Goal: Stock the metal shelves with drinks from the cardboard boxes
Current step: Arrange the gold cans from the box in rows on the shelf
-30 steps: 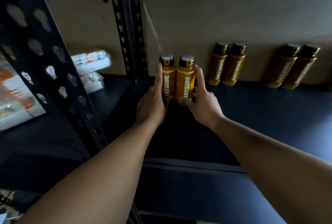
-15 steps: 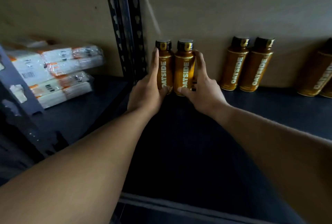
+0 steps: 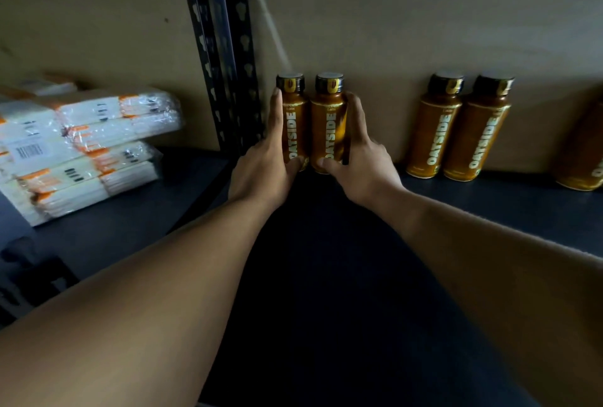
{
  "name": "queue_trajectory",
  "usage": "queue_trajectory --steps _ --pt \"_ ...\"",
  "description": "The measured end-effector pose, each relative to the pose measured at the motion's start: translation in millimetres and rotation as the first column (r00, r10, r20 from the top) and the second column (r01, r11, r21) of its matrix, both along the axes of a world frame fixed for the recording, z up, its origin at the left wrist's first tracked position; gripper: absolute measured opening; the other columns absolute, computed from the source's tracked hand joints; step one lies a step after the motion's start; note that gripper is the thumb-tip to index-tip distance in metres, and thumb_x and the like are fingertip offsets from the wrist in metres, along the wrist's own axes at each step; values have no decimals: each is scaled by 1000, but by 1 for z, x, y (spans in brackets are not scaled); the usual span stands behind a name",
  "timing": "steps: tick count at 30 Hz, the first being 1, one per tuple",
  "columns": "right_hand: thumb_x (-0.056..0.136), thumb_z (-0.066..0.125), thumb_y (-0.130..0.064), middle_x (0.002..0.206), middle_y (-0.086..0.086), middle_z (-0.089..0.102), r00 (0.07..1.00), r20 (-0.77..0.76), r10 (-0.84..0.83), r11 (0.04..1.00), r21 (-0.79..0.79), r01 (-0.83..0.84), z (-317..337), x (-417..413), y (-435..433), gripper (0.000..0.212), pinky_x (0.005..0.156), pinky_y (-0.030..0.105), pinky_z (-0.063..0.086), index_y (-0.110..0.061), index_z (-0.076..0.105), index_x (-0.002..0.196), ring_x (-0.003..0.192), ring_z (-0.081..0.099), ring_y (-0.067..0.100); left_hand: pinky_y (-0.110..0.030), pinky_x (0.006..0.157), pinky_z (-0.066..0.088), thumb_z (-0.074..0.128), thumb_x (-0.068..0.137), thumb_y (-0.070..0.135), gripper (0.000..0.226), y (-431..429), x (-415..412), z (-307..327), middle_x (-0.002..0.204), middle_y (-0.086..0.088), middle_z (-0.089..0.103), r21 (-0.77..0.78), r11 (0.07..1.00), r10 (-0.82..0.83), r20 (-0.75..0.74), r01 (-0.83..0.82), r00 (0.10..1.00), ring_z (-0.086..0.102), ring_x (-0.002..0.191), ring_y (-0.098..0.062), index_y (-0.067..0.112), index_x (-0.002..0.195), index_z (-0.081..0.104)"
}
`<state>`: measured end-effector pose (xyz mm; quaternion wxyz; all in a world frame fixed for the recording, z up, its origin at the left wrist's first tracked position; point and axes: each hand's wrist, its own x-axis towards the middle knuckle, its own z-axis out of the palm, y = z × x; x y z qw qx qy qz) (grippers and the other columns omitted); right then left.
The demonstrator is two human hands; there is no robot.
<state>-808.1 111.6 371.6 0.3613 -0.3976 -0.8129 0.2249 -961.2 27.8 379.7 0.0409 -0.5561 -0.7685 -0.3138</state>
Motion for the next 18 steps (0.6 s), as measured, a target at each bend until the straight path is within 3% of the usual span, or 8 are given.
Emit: queue_trajectory --steps 6,9,13,18 --pt "90 74 -37 137 10 60 1000 -28 -2 999 -38 1 0 -4 7 111 104 53 51 -65 -18 146 120 62 28 -45 81 52 61 98 41 107 10 -5 -1 143 -16 54 -19 1000 6 31 -5 999 67 104 -31 54 143 -35" --pt "91 73 -38 136 11 61 1000 -21 -14 999 -40 13 -1 -6 9 110 104 52 51 -65 -18 146 119 62 28 -49 87 53 60 99 42 106 14 -5 -1 147 -18 50 -43 999 33 36 -32 999 65 110 -34 54 143 -36" --pt "92 72 -38 133 7 64 1000 -20 -21 1000 -13 20 -3 -7 7 107 102 52 53 -63 -16 148 116 64 29 -40 71 46 58 100 41 106 17 -7 -3 145 -20 51 -60 997 51 40 -49 998 65 98 -29 54 141 -39" --pt "93 70 -40 132 7 64 1000 -11 -25 1000 1 25 -4 -5 4 105 101 50 53 -61 -17 149 115 63 29 -57 93 52 58 99 47 105 15 -7 -3 147 -18 52 -42 999 21 43 -19 999 65 109 -39 58 138 -39"
